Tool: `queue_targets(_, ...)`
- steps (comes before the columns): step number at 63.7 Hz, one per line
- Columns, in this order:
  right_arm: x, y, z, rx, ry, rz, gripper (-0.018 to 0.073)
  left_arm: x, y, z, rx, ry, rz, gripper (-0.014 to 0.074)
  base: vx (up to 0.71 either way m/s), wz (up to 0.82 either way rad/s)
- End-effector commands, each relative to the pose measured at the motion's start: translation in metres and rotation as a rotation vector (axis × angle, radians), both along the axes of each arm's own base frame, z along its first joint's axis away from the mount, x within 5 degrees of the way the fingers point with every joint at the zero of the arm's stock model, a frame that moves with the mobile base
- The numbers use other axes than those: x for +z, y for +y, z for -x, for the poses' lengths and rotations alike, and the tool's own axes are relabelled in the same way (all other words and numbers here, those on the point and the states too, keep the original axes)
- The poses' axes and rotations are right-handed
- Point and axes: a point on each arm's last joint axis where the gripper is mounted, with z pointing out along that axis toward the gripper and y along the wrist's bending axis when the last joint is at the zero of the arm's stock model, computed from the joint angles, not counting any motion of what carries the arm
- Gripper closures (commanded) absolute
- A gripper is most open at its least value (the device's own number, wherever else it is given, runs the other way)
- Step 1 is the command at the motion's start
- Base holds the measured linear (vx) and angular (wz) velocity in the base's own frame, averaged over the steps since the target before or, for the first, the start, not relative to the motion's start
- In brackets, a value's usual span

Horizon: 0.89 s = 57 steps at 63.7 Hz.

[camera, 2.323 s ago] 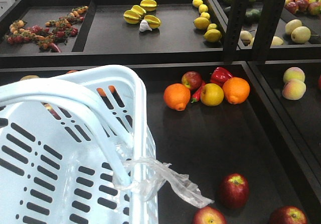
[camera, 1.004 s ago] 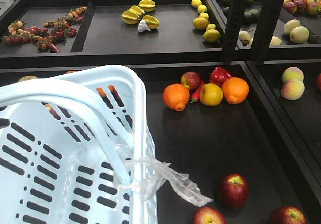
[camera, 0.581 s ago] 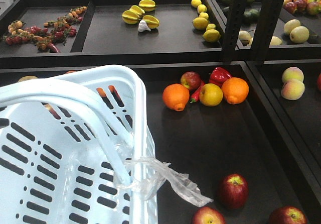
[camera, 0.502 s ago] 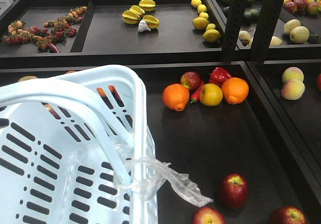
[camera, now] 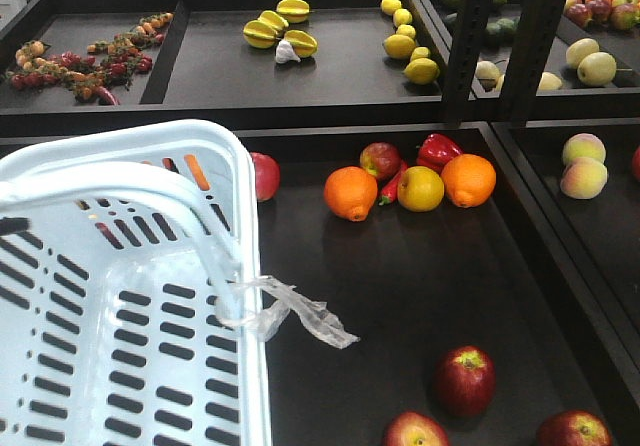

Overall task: Pick three apples into basket with both arms
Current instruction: 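Lower the light-blue basket onto the table with the left gripper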

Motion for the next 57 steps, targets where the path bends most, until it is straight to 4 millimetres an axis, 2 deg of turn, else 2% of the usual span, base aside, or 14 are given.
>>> queue_targets(1, 0.003, 0.000, 0.001, 0.000, -0.068, 0.011, 0.0568, 0.000, -0.013, -0.013, -0.023, -0.114, 0.066, 0.0603, 0.00, 0.00)
queue_targets(15, 0.003, 0.000, 0.001, 0.000, -0.068, 0.011, 0.0568, -0.035, -0.039, -0.039, -0.054, -0.110, 0.055, 0.0603, 0.00, 0.00)
queue_targets(23, 0.003, 0.000, 0.001, 0.000, -0.068, 0.011, 0.0568, -0.049, -0.050, -0.055, -0.056, -0.079, 0.013, 0.0603, 0.00, 0.00)
queue_targets(57, 0.003, 0.000, 0.001, 0.000, -0.068, 0.011, 0.0568, -0.101, -0.065, -0.132, -0.035, 0.038, 0.040, 0.0603, 0.00, 0.00)
